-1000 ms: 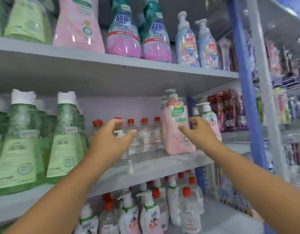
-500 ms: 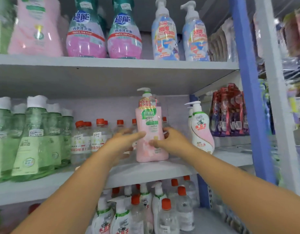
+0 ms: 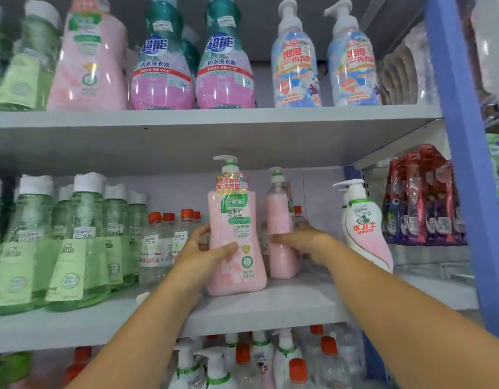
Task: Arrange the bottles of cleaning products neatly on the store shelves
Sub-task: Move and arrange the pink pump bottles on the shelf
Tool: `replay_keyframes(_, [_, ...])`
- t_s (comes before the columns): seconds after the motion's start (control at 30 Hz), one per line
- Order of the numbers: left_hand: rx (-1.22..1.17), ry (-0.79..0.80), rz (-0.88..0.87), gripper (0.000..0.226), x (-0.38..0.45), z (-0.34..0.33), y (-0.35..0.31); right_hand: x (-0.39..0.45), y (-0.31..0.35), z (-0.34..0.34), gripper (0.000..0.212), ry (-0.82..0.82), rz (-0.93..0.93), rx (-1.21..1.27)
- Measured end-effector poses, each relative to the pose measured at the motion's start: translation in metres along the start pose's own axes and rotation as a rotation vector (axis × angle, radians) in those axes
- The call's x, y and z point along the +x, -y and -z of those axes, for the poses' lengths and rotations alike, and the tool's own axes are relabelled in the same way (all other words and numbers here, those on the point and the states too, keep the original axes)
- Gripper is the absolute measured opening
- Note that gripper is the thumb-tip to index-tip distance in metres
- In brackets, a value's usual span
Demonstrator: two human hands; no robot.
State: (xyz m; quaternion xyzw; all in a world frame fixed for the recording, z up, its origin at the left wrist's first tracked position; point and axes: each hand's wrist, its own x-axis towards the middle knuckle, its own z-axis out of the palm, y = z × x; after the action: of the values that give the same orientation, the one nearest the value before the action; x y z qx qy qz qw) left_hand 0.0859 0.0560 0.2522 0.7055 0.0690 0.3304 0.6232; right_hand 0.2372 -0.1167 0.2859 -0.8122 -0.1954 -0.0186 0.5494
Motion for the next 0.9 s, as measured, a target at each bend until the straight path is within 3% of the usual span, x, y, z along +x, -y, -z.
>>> replay_keyframes(0.13, [-0.052, -0.017, 0.006, 0.063, 0.0, 0.004, 0.002, -0.004, 0.001, -0.003, 0.074, 0.024, 0.02, 0.015])
replay_keyframes(0.3, [-0.064, 0.001, 0.013, 0.065, -0.001, 0.006, 0.003, -0.039, 0.008, 0.001, 0.113, -0.128, 0.037, -0.444])
replay_keyframes(0.37, [-0.057, 0.016, 0.011, 0.065, -0.001, 0.007, 0.002, -0.054, 0.007, 0.014, 0.087, -0.06, 0.078, -0.326])
replay_keyframes(0.43, [-0.028, 0.025, 0.002, 0.069, -0.001, 0.006, 0.0, -0.061, 0.0, 0.024, 0.053, 0.066, 0.155, -0.008])
replay_keyframes(0.5, [0.003, 0.017, -0.005, 0.078, -0.002, 0.005, -0.001, -0.061, -0.006, 0.026, 0.056, 0.129, 0.163, 0.176])
replay_keyframes(0.57, [0.02, 0.016, -0.005, 0.082, -0.005, 0.004, -0.002, -0.061, -0.008, 0.025, 0.063, 0.114, 0.159, 0.196])
replay_keyframes(0.9, [0.114, -0.03, -0.113, 0.076, -0.069, 0.027, -0.031, -0.129, 0.003, 0.041, 0.04, 0.185, 0.232, 0.296])
